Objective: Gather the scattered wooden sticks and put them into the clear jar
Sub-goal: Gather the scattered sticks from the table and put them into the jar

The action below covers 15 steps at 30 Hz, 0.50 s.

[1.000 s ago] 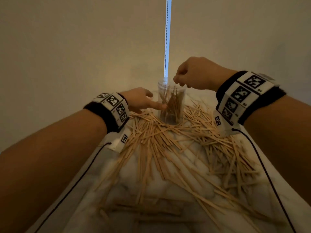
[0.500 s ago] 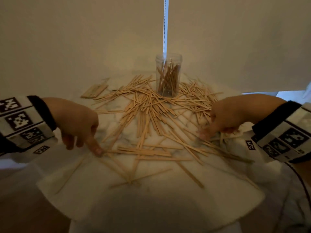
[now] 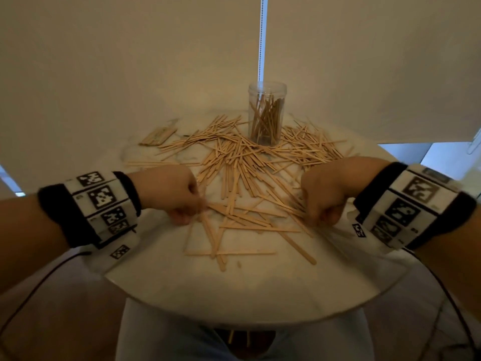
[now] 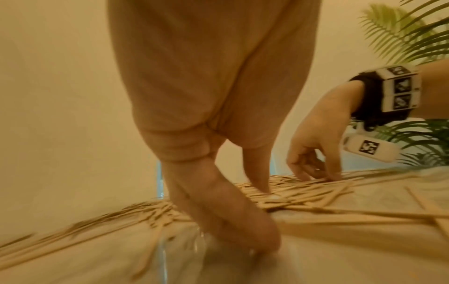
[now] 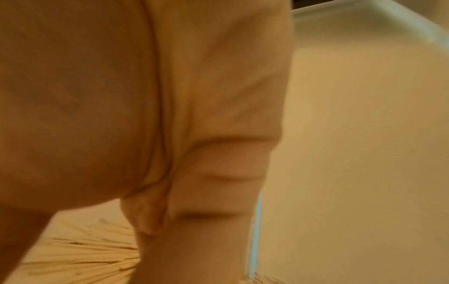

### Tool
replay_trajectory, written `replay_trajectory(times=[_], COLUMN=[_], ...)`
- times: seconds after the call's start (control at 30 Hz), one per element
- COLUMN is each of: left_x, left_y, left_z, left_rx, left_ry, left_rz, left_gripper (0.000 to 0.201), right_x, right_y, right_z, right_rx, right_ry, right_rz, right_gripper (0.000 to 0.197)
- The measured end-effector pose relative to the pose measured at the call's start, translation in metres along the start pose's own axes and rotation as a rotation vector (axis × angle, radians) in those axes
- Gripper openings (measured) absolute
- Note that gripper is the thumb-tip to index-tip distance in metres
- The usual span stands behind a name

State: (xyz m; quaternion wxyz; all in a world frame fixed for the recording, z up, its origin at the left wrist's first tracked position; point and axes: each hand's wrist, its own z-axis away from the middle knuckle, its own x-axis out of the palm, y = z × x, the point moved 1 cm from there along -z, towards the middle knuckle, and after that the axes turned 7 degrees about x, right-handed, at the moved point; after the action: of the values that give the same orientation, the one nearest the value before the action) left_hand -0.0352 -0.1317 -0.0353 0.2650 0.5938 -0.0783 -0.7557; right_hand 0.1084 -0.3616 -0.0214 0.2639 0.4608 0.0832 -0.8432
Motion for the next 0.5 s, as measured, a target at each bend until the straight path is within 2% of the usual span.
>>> replay_trajectory(times=[0.07, 0.17, 0.23, 0.3, 0.33, 0.4, 0.5], left_x=[0.009, 0.023, 0.026, 0.024, 0.021, 0.017, 0.013], left_y=[0.017, 0.036, 0.039, 0.038, 0.036, 0.034, 0.028], left_z=[-0.001, -0.004, -0.012, -0.022, -0.027, -0.034, -0.044], left_rx=[0.065, 0.129, 0.107, 0.085, 0.073, 0.065, 0.070], left_ry=[-0.037, -0.123, -0.117, -0.088, -0.074, -0.042, -0.001], left_rz=[-0.062, -0.238, -0.338, -0.319, -0.286, -0.222, -0.207], left_gripper=[0.057, 0.063, 0.084, 0.081, 0.076, 0.065, 0.050], right_x=[-0.002, -0.004, -0.005, -0.006, -0.006, -0.001, 0.001], right_y=[-0.014, -0.031, -0.039, -0.043, -0.045, -0.049, -0.052], right_z=[0.000, -0.003, 0.001, 0.007, 0.010, 0.013, 0.011], right_rx=[-0.035, -0.096, -0.118, -0.105, -0.104, -0.101, -0.121], right_ry=[0.083, 0.196, 0.210, 0.175, 0.150, 0.113, 0.153], right_rz=[0.007, 0.055, 0.087, 0.108, 0.134, 0.186, 0.181], right_gripper=[0.025, 0.032, 0.054, 0.079, 0.083, 0.077, 0.062])
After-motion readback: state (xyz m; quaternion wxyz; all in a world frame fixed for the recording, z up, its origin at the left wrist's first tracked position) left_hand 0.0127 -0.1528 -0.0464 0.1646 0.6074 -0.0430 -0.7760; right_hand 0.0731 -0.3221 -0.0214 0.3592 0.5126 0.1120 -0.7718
